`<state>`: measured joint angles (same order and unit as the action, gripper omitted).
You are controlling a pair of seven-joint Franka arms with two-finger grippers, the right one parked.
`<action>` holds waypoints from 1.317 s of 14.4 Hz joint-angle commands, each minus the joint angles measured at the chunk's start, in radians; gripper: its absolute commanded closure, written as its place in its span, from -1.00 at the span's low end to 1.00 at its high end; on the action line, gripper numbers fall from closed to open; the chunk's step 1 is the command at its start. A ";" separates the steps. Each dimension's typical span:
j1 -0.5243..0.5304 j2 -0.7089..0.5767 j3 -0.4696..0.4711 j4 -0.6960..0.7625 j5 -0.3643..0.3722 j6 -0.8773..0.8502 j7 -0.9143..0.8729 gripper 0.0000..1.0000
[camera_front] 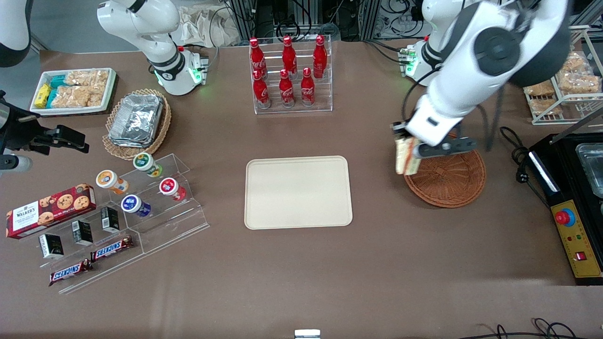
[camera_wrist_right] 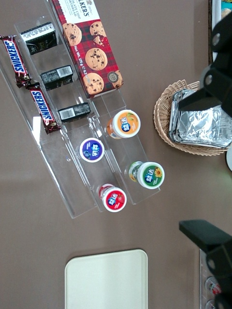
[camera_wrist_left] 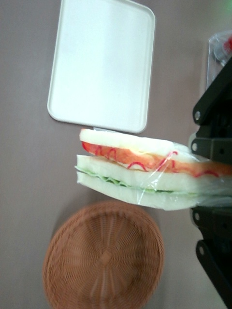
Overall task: Place sandwich from basket to tray
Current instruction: 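Carry the sandwich over the beige tray and lower it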
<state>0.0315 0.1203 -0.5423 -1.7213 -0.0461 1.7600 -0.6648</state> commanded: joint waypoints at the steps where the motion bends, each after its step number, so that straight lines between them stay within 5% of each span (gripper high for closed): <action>1: -0.069 0.142 -0.030 0.039 0.105 0.093 -0.166 1.00; 8: -0.176 0.462 -0.028 0.042 0.432 0.407 -0.440 1.00; 19: -0.220 0.582 -0.027 0.039 0.506 0.490 -0.454 1.00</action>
<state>-0.1772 0.6688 -0.5695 -1.7067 0.4234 2.2292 -1.0912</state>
